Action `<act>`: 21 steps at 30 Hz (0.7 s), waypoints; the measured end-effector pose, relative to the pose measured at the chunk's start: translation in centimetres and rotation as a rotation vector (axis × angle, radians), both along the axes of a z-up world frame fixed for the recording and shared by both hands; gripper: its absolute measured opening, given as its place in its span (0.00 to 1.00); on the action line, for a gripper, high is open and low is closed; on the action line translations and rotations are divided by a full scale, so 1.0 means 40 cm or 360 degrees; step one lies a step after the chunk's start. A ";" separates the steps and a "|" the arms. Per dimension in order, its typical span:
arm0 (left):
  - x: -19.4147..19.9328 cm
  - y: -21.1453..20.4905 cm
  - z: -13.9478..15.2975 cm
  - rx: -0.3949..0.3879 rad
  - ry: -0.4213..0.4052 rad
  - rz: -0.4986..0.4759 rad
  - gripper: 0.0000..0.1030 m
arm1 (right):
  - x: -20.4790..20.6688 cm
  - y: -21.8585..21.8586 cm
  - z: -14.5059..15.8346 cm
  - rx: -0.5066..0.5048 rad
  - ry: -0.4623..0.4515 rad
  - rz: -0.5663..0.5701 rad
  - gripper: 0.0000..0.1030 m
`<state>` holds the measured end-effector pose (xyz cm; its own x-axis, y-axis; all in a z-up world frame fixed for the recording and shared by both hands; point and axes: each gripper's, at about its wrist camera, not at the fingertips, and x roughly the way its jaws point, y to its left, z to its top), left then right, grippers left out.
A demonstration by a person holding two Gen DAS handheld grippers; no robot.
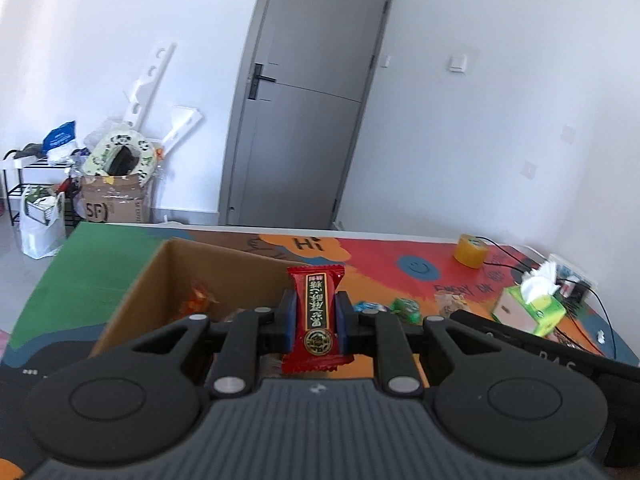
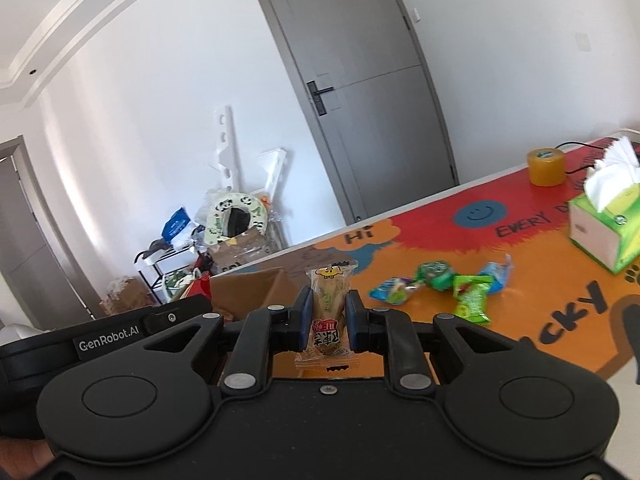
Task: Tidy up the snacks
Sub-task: 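Lift red candy bar in left tool and clear packet in right tool over the box, then open left tool dropping red candy bar into box while right tool releases clear packet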
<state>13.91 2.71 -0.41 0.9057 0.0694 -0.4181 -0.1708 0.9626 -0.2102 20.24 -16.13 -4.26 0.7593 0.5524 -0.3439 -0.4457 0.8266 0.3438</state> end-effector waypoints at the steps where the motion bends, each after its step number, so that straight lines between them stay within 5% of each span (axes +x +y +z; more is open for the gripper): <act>1: -0.002 0.013 0.001 -0.0001 -0.0001 0.0015 0.18 | -0.001 0.008 0.001 0.0000 -0.0002 0.0011 0.18; 21: 0.038 0.185 -0.040 -0.0067 0.0074 0.0170 0.22 | 0.018 0.188 0.012 -0.0069 -0.0008 0.0171 0.18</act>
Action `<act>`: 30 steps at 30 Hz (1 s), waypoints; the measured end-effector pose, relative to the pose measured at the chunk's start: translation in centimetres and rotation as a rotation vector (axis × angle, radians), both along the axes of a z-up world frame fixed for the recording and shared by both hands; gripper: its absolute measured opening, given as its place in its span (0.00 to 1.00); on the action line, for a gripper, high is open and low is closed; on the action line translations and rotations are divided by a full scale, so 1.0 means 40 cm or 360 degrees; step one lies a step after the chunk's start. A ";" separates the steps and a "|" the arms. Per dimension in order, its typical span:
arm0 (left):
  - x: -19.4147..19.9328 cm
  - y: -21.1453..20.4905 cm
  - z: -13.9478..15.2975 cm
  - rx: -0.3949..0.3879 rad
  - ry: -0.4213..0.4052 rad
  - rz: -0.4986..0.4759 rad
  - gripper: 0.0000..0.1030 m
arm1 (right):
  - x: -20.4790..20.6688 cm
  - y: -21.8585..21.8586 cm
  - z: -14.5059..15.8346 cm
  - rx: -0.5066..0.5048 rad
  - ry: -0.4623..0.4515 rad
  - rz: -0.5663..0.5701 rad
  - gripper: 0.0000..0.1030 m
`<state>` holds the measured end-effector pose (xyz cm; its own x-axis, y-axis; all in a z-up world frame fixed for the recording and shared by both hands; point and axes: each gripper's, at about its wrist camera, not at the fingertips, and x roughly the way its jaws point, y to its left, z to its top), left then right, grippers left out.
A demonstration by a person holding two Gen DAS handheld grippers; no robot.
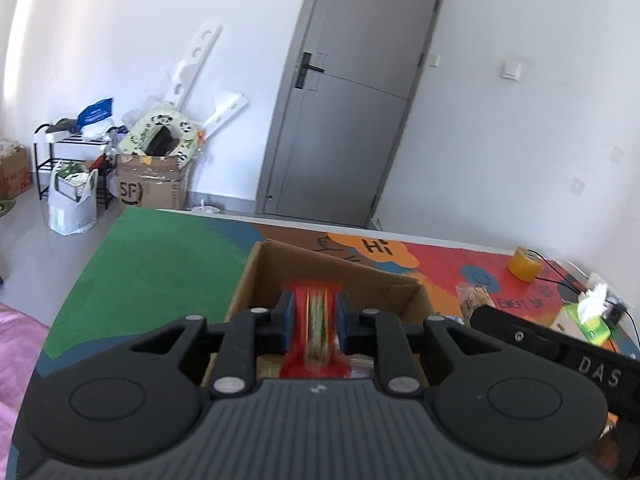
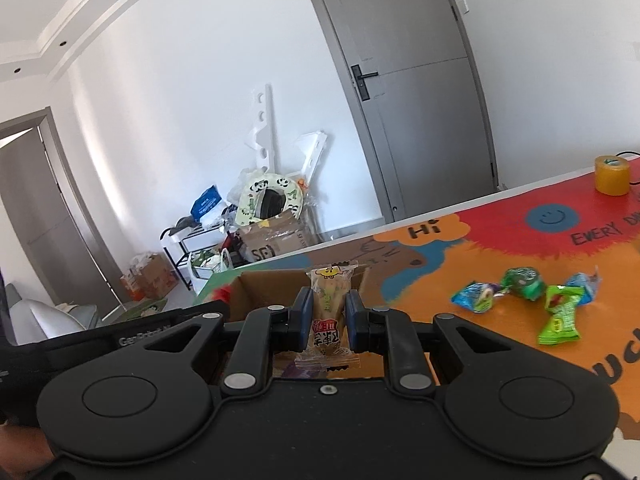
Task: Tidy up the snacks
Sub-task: 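Open left tool dropping red candy bar into box while right tool releases clear packet, then withdraw both open tools from the box toward the green and blue candies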
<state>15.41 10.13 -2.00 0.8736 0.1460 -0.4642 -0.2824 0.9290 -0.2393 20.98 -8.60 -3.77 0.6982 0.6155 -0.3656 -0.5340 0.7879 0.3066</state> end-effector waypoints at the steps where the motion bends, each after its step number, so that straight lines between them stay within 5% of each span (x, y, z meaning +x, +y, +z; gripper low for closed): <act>1: 0.000 0.005 -0.002 -0.0005 0.0007 0.0013 0.22 | -0.001 0.008 -0.001 -0.0005 0.0002 0.0007 0.18; 7: -0.022 0.019 -0.009 -0.0043 0.0030 0.0027 0.30 | -0.015 0.020 -0.006 -0.0012 0.0022 0.0040 0.18; 16: -0.064 0.017 -0.003 -0.0054 0.0014 0.0048 0.58 | -0.035 0.014 -0.004 -0.0010 0.0046 0.0050 0.19; 20: -0.077 0.017 0.005 -0.0043 -0.0007 0.0072 0.69 | -0.041 0.001 -0.001 0.0010 0.0067 0.0048 0.33; 30: -0.075 -0.016 0.010 -0.0012 0.0004 0.0057 0.86 | -0.031 -0.070 -0.007 0.0028 0.0101 -0.0062 0.40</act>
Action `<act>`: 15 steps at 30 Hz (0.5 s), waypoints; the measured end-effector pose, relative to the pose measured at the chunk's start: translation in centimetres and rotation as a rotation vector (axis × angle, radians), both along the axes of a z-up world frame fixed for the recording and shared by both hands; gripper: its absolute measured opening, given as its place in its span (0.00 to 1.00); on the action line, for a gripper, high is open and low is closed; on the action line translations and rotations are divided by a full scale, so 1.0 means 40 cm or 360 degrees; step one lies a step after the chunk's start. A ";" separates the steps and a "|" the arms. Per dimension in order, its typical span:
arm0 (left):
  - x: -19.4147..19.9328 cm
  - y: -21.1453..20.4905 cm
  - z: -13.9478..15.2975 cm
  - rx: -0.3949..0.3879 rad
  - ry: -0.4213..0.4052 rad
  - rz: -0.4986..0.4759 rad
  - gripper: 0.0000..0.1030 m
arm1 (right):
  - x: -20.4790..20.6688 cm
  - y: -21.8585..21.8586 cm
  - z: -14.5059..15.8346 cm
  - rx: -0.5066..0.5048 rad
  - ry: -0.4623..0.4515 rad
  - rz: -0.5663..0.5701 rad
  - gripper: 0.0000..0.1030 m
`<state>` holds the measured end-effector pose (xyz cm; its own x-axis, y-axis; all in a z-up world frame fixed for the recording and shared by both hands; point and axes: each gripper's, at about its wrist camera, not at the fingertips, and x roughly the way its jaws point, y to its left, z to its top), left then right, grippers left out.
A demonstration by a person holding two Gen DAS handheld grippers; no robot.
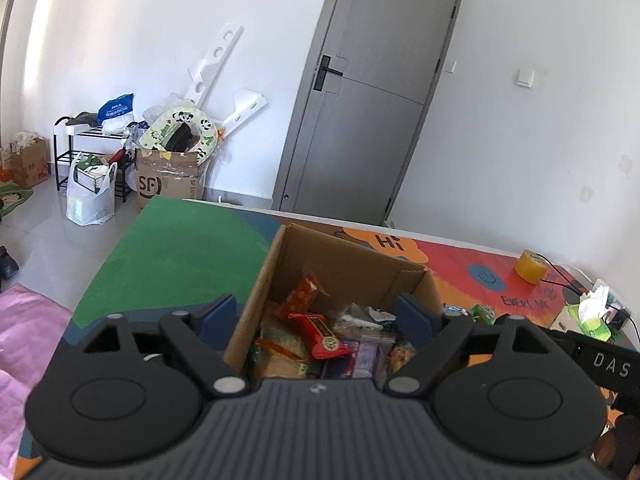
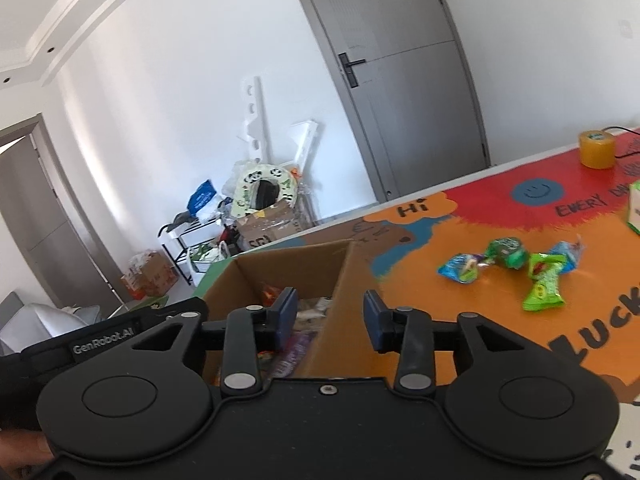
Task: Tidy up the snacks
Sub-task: 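Withdraw both open tools from the box toward the green and blue candies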
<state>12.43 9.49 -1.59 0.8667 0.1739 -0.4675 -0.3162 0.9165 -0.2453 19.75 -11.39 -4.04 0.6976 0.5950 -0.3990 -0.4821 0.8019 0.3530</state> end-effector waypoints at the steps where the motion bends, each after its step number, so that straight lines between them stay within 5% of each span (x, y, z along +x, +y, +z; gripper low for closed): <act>1: 0.001 -0.007 0.001 0.0005 0.0000 -0.0008 0.86 | 0.000 -0.008 -0.002 -0.0005 0.0002 -0.0010 0.42; 15: 0.040 -0.120 0.006 0.0019 0.0039 -0.0127 0.88 | 0.022 -0.147 -0.023 0.0017 0.0061 -0.0140 0.53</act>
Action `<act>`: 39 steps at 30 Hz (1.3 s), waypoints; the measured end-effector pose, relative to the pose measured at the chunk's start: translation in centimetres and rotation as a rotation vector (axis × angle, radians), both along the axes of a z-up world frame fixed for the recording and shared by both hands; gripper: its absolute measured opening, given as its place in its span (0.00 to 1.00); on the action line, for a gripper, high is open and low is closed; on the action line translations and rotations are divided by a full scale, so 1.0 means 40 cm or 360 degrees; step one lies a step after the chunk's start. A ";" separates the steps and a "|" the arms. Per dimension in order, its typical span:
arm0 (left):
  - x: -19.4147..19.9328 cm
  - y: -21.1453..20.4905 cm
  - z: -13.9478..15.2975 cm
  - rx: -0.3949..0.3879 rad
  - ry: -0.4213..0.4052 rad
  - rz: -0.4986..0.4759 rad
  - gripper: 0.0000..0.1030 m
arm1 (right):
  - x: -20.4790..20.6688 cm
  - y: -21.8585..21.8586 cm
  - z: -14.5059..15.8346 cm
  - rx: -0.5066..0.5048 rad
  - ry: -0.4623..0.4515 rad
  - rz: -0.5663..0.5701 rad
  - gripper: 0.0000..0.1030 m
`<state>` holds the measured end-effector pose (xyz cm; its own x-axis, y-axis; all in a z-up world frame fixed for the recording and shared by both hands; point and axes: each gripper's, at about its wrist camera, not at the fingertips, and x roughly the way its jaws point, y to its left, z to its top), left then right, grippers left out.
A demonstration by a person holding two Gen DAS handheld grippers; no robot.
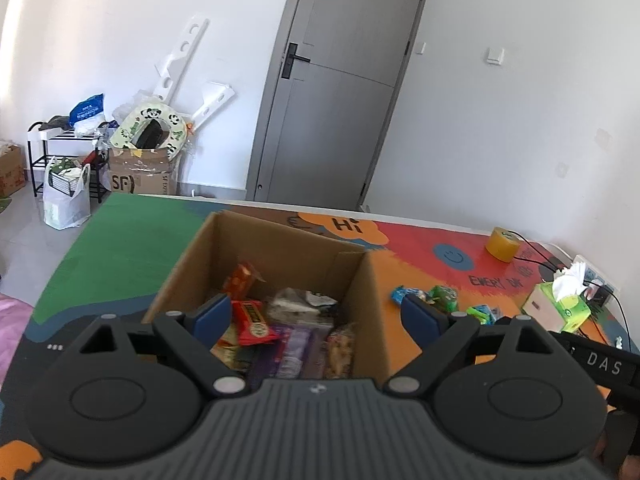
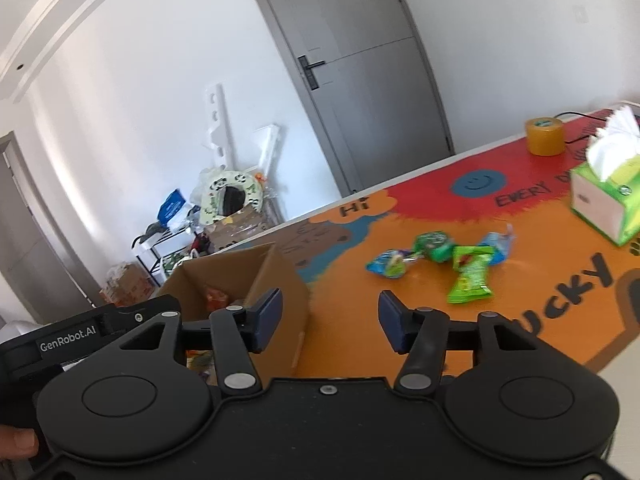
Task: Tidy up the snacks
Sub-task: 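Withdraw both open tools from the box toward the green and blue candies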
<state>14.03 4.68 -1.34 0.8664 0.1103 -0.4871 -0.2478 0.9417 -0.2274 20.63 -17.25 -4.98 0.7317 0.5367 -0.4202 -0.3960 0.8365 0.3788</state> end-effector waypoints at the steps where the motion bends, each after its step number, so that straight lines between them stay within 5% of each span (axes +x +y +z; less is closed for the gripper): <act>1: 0.003 -0.008 0.001 0.0000 -0.0001 -0.0006 0.88 | 0.002 -0.009 -0.001 0.0001 0.0001 -0.0006 0.53; 20: 0.135 -0.201 0.006 0.0020 0.0009 -0.0204 0.88 | 0.081 -0.176 -0.035 0.0016 0.0060 -0.0164 0.53; 39: 0.301 -0.265 -0.057 0.0032 0.0152 -0.0184 0.86 | 0.225 -0.159 -0.101 0.0023 0.0194 -0.0129 0.53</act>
<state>26.05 -5.91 -3.63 0.8236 0.0233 -0.5666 -0.1571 0.9694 -0.1885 29.61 -23.60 -9.01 0.7170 0.4845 -0.5011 -0.2776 0.8579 0.4323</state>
